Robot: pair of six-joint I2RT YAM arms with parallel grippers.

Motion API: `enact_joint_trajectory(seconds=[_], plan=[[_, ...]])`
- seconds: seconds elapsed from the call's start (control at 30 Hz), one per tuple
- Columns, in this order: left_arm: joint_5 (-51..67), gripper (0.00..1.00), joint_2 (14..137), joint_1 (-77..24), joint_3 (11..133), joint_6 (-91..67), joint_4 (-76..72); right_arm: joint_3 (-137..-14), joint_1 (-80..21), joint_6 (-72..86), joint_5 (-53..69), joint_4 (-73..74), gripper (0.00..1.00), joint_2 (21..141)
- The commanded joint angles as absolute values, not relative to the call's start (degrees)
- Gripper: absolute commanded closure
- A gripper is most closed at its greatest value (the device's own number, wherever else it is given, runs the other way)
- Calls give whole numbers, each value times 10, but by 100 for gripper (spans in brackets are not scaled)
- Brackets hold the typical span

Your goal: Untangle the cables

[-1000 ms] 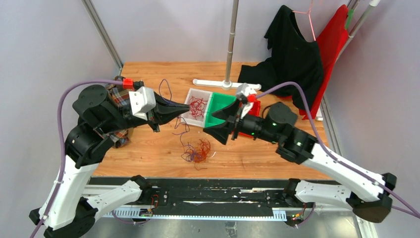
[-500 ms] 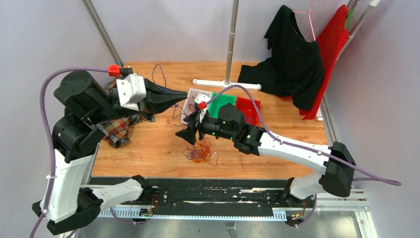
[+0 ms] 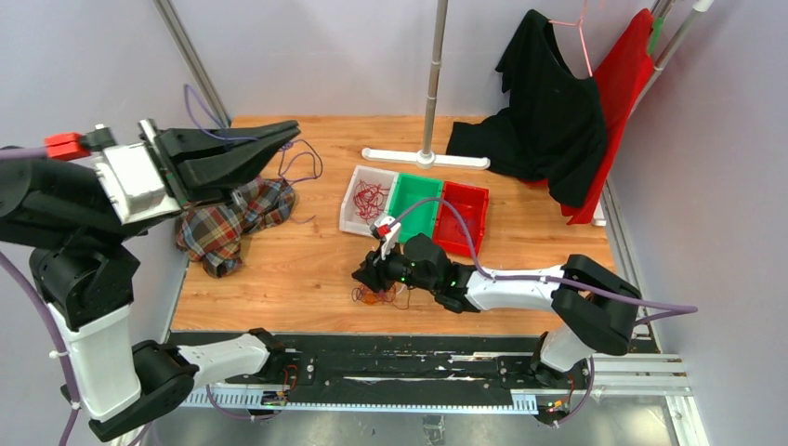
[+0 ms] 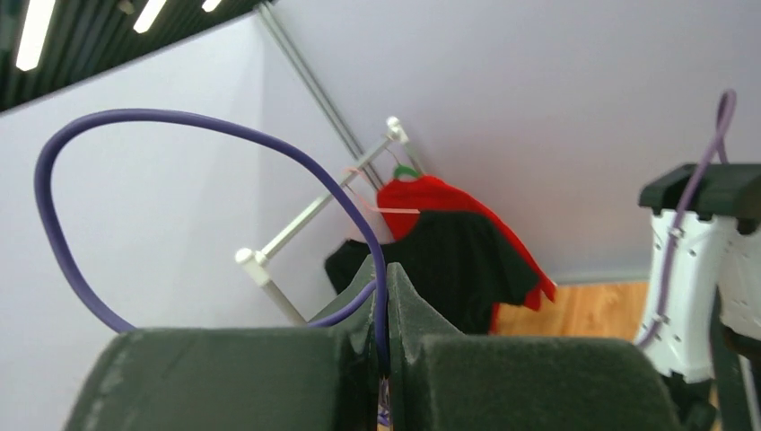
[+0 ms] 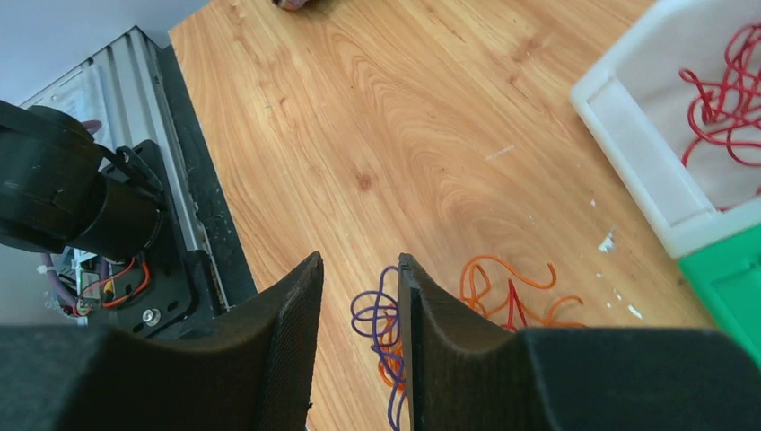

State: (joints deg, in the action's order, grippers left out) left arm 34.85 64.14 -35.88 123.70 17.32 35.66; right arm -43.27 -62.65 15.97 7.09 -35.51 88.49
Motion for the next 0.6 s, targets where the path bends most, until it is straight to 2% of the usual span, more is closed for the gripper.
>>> enact_joint_trajectory(seconds=[0.0,0.1,0.17,0.4,0.57], plan=[[302,100,642,-362,1256,194,301,-409,-643,183,27,-414,60,882],[309,100,645,-362,1252,184,324,-397,-647,175,1,-395,41,844],[320,100,637,-362,1222,172,337,-399,-647,160,-18,-364,32,793],[362,100,572,-362,1028,123,338,-497,-647,27,10,-162,30,617],[390,100,555,-362,950,86,329,-545,-647,-22,66,-139,29,568]])
